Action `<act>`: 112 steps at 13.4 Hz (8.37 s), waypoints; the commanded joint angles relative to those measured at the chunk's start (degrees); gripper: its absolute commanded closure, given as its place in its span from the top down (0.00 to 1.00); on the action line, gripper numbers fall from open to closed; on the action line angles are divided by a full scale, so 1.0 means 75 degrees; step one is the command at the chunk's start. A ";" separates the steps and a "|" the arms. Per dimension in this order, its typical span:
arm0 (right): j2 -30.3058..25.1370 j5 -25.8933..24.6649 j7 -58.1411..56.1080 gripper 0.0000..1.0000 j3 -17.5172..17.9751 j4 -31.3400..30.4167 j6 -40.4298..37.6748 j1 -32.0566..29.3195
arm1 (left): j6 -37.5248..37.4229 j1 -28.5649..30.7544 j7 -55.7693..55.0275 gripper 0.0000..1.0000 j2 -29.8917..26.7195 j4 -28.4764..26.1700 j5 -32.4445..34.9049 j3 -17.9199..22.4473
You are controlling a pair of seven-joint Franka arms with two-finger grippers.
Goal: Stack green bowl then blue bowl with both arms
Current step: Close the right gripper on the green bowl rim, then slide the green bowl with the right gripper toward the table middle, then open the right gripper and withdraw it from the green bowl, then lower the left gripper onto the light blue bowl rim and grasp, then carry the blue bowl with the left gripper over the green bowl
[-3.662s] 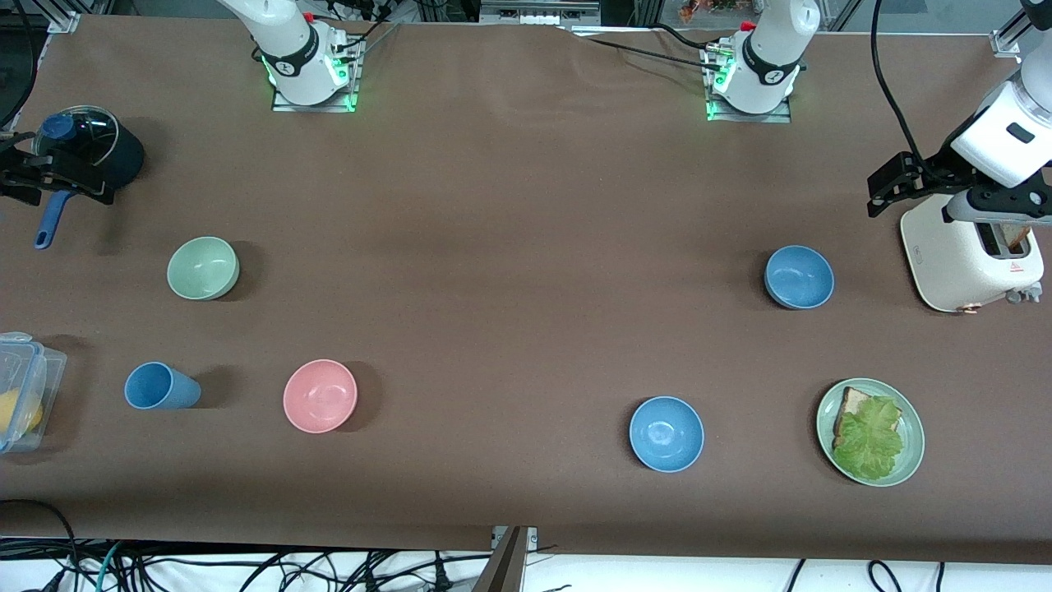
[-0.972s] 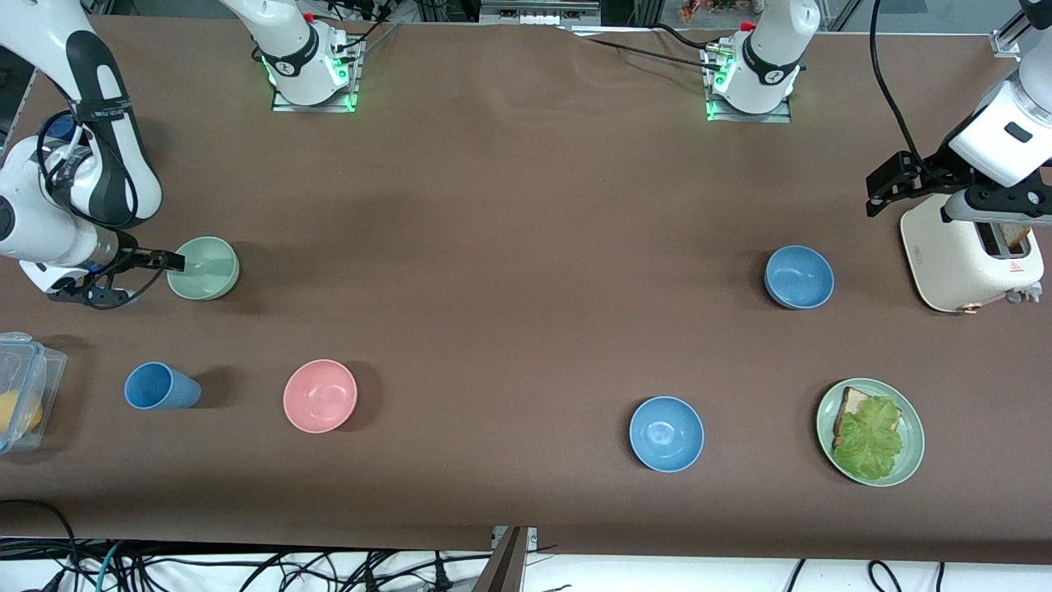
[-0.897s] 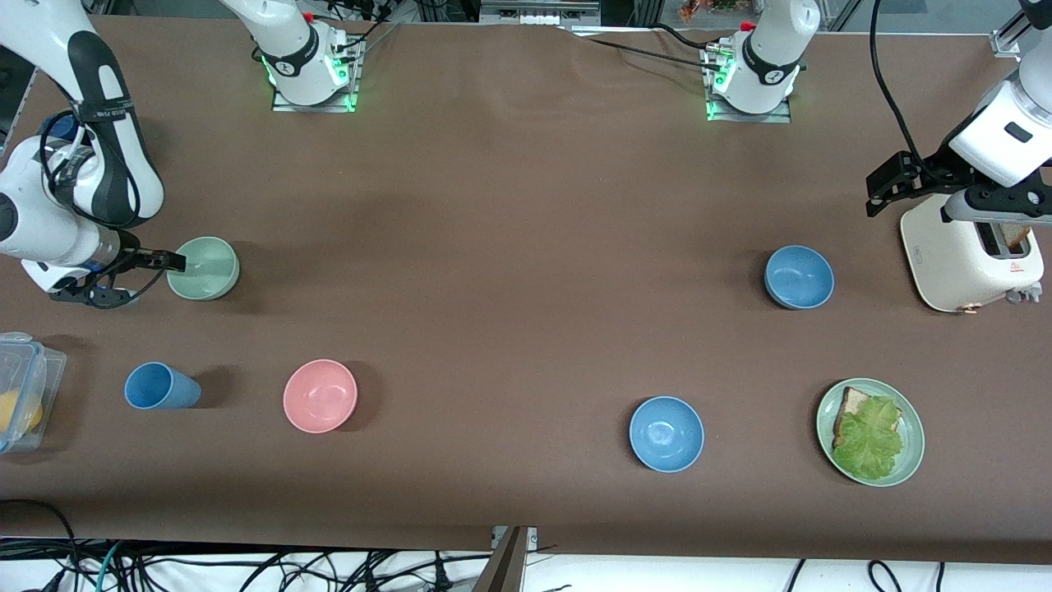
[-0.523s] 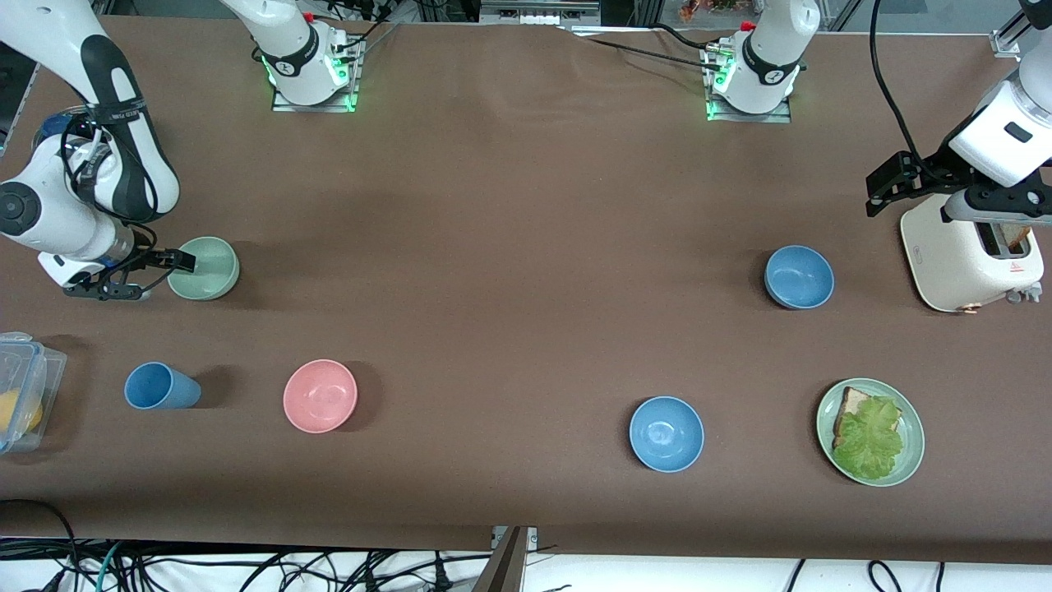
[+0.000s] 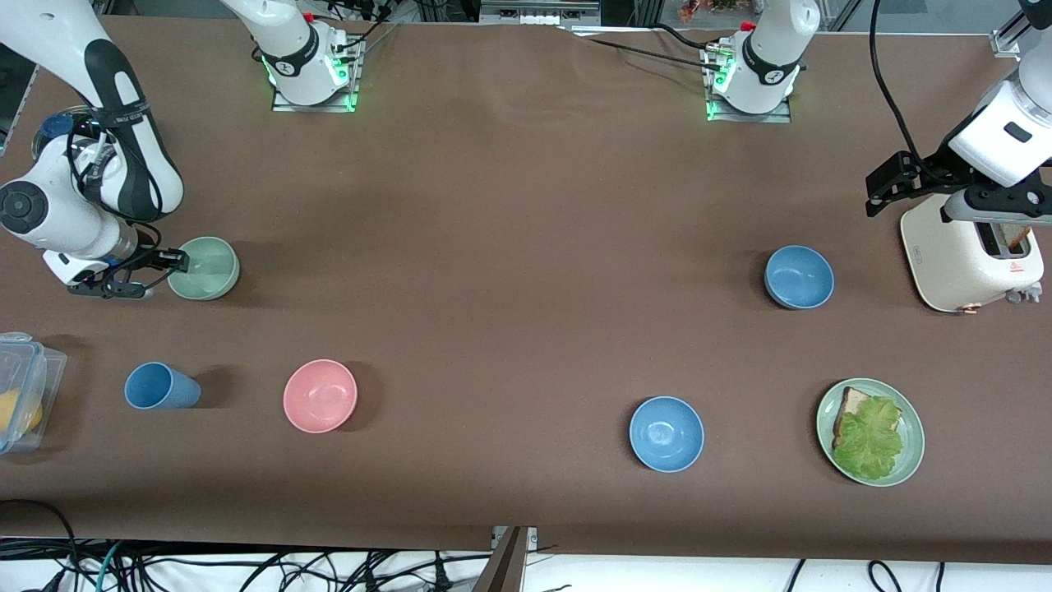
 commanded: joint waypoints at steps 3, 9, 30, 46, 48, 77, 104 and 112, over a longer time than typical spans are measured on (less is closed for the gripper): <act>-0.0003 0.0035 -0.0157 0.00 0.0047 -0.0094 0.0081 -0.0099 | -0.0049 -0.0009 0.0133 1.00 -0.0115 -0.0039 -0.0200 0.0016; -0.0493 0.0198 -0.0145 0.00 0.0129 0.0046 -0.0233 -0.0087 | -0.0049 -0.0009 0.0145 1.00 -0.0115 -0.0039 -0.0200 0.0016; 0.0757 0.2332 0.6239 0.00 0.4102 0.3291 -0.1794 0.2735 | -0.0049 -0.0021 0.0145 1.00 -0.0115 -0.0028 -0.0200 0.0016; 0.2505 0.2297 0.7367 0.00 0.4090 0.4184 -0.0915 0.4202 | -0.0049 -0.0021 0.0145 1.00 -0.0104 -0.0028 -0.0200 0.0016; 0.2622 0.2250 0.7367 0.00 0.4090 0.4184 -0.0717 0.4272 | -0.0049 -0.0021 0.0145 1.00 -0.0104 -0.0028 -0.0200 0.0016; -0.0517 0.1208 0.1355 1.00 0.0246 0.6223 -0.6574 0.1894 | 0.0033 0.0937 0.1923 1.00 0.1255 -0.0016 -0.0071 0.0110; -0.1972 0.0259 -0.0098 1.00 0.0856 0.5683 -0.7196 0.0604 | 0.6854 0.1479 0.4961 0.00 0.2967 -0.4352 0.0234 0.0074; -0.1843 0.0316 -0.0086 1.00 0.0856 0.5871 -0.7208 0.0581 | 0.6282 0.1432 0.5360 0.00 0.2406 -0.4212 0.0245 0.0016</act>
